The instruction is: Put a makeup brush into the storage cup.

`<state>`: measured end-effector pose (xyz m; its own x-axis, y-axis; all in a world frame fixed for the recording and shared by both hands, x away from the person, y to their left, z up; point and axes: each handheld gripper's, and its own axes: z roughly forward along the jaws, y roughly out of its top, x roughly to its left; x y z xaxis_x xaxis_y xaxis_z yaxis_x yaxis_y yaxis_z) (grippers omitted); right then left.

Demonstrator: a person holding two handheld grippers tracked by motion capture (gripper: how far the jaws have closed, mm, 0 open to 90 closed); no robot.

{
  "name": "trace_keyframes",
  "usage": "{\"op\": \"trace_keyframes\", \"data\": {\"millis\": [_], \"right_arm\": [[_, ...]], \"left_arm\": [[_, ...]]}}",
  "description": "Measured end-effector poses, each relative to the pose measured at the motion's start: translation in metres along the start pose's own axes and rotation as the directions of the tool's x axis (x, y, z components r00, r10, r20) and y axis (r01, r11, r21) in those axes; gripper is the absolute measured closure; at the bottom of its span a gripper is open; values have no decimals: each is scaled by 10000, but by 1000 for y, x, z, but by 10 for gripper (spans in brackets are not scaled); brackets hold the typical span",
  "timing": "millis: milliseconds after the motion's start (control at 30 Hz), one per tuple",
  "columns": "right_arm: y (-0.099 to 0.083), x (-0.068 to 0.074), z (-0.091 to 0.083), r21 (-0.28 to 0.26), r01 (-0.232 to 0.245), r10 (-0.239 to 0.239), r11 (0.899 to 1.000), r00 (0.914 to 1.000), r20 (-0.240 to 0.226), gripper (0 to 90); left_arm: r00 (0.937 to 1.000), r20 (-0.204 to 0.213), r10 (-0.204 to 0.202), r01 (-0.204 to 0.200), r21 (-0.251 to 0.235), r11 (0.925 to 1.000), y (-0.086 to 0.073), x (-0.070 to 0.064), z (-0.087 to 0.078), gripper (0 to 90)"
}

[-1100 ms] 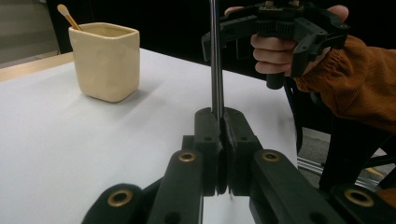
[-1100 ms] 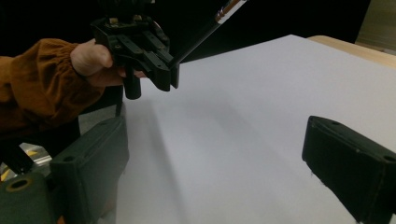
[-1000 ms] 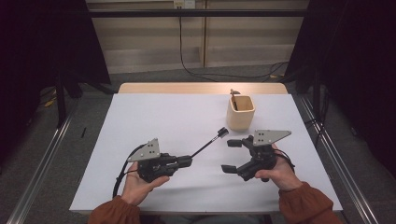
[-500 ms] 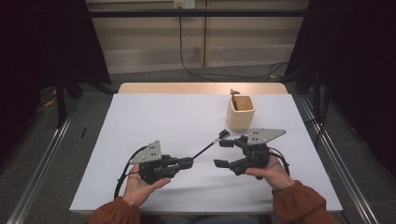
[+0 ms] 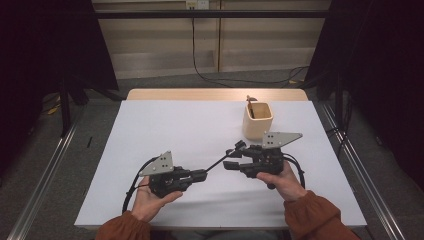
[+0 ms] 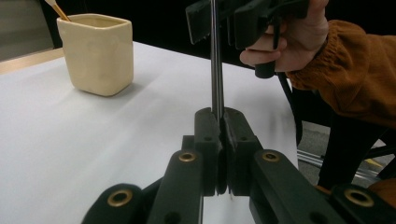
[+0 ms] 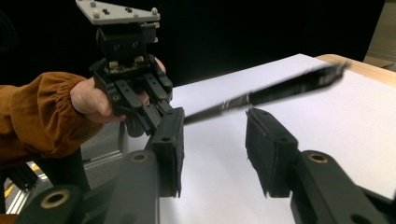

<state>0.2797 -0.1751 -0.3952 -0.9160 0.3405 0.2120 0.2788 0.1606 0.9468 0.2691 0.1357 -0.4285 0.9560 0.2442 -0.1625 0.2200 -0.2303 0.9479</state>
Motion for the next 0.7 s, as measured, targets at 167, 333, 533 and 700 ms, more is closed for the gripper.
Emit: {"op": "trace_keyframes", "data": {"millis": [167, 333, 533, 700], "right_arm": [[0, -1, -2, -50, -159, 158, 9999, 9998, -118, 669], [-1, -2, -1, -55, -298, 297, 9995, 9993, -238, 712], [-1, -2, -1, -95, -408, 403, 9991, 9983, -416, 764], [0, -2, 0, -140, -531, 522, 9985, 9969, -584, 796]], "left_arm": [[10000, 79, 45, -46, 149, 9999, -2, -1, 3, 855], [9999, 117, 35, -37, 204, 9998, -4, -2, 6, 855], [9999, 141, 8, -13, 414, 9991, -7, -2, 12, 855], [9999, 150, 68, -76, 567, 9984, -9, -1, 17, 855]]}}
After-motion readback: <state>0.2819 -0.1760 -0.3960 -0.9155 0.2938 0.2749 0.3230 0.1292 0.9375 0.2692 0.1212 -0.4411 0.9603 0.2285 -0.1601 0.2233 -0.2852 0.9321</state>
